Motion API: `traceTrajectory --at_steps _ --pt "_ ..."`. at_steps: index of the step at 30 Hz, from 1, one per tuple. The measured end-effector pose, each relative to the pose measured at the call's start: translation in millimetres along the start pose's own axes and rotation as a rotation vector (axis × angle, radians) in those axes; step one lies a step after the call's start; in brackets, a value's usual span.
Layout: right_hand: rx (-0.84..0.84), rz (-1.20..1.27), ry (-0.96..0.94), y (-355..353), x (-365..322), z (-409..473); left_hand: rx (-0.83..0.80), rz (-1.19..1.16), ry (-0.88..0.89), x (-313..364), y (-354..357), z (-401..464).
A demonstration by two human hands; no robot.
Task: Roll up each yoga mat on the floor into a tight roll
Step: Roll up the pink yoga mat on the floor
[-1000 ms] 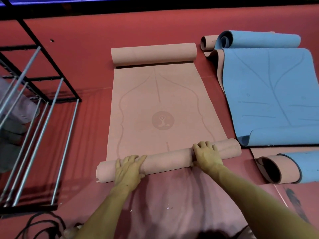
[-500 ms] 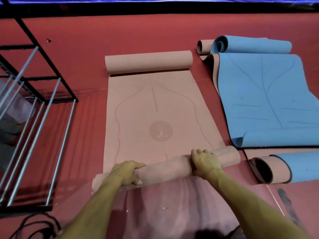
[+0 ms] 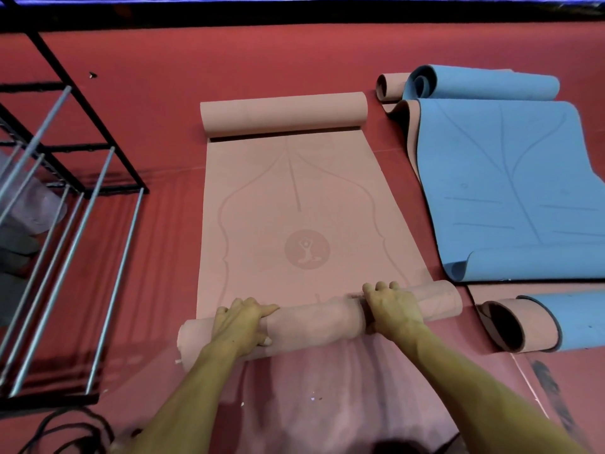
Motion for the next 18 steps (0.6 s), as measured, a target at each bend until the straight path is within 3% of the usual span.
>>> traceTrajectory --at_steps 9,18 --pt "-0.008 0.046 0.027 6 3 6 0.186 0.044 -0.132 2 -6 -5" --pt "0.080 0.094 0.018 0 5 9 -0.006 0.042 -0.072 6 16 -6"
Point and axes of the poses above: each hand's wrist, its own z-axis towards the middle knuckle, its own y-axis out of the palm, x = y × z, the point moved 8 cm from there along z, towards the middle knuckle, and after that the axes turned 15 degrees about x, right-handed, at the moved point
